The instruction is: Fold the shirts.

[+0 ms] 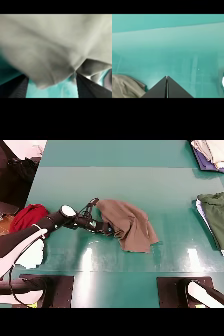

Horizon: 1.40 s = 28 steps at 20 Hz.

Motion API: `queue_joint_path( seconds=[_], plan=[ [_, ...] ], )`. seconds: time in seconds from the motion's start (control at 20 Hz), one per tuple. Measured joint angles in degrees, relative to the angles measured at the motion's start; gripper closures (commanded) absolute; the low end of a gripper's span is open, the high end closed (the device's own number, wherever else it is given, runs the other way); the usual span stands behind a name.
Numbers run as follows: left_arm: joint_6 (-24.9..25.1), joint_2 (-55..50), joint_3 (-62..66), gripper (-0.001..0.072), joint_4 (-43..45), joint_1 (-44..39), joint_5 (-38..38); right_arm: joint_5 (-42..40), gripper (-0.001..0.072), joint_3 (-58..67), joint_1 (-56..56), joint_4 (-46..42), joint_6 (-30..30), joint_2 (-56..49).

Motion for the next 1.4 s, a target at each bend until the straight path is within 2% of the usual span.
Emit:
queue_joint_path(
  seconds=[0.05, 0.1, 0.25, 0.45, 0.5, 0.55, 0.6, 0.8, 1.0, 1.2, 1.4],
  plan=[
    [0.5, -0.3, -0.2, 0.0493, -1.1, -0.5, 0.7, 0.2, 0.0691, 0.0, 0.0, 0.0, 0.0, 0.0],
    [0.9, -0.4, -0.1, 0.0668, -1.5, -0.8, 1.4, 0.6, 0.0691, 0.0, 0.0, -0.2, 0.0, 0.0],
    [1.5, -0.1, 2.0, 0.0675, -1.9, 0.6, -1.3, 2.2, 0.0691, -0.5, 0.0, -0.2, 0.0, 0.0],
    [-1.7, 4.5, 9.2, 0.0674, 3.3, 7.1, -6.4, 4.5, 0.0689, -9.2, 1.7, -0.2, 0.0, 1.7],
    [-2.3, 6.1, 11.3, 0.0674, 5.0, 8.9, -8.0, 4.6, 0.059, -13.2, 2.7, -0.3, 0.0, 2.4],
    [-2.8, 7.7, 13.6, 0.0674, 6.8, 10.6, -9.3, 4.6, 0.0324, -18.3, 4.2, -0.2, 0.0, 3.3],
    [-3.1, 9.3, 15.5, 0.0674, 8.2, 11.9, -10.4, 4.4, 0.0171, -23.4, 6.0, -0.2, 0.0, 4.0],
    [-3.9, 13.4, 20.3, 0.0673, 12.2, 14.3, -13.1, -1.2, 0.0179, -46.8, 16.9, 3.0, 0.0, 5.6],
    [-4.3, 14.4, 21.7, 0.0673, 13.9, 15.0, -14.4, -15.1, 0.0203, -65.0, 29.9, 13.1, 0.0, 6.1],
    [-5.2, 14.7, 22.1, 0.0673, 14.5, 15.2, -15.4, -27.5, 0.0203, -72.3, 40.5, 22.3, 0.0, 5.6],
    [-5.9, 14.8, 22.2, 0.0673, 17.7, 15.2, -18.2, -34.0, 0.0204, -71.2, 47.3, 26.6, 0.0, -0.6]
  ],
)
